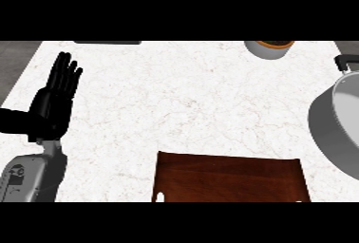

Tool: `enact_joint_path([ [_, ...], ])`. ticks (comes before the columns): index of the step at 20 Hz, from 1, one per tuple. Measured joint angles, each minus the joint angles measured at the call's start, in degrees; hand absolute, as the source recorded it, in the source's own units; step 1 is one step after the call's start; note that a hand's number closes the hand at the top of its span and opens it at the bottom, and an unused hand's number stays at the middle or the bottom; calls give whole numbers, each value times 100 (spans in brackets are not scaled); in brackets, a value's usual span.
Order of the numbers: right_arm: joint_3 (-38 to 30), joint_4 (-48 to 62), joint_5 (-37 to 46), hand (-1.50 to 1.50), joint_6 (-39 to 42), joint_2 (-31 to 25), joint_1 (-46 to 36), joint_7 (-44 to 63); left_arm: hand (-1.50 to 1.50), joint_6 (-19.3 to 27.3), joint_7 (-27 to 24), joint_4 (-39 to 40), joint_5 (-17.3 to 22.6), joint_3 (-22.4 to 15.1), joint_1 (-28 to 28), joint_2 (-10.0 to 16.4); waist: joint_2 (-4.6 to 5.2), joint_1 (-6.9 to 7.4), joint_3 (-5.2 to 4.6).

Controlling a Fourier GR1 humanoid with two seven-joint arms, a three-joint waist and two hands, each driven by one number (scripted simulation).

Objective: Pick the lemon from the tray and place it in the pot

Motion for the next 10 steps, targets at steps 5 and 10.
enact_joint_path([
  [5, 210, 1386, -20, -150, 694, -39, -664, -331, 0, -15, 36, -17, 17, 37, -69, 18, 6, 32, 3],
  [10, 370, 2439, 108, -150, 967, 10, -1238, -1259, 0, -40, -19, -32, -19, 35, 44, -4, -4, -7, 4],
])
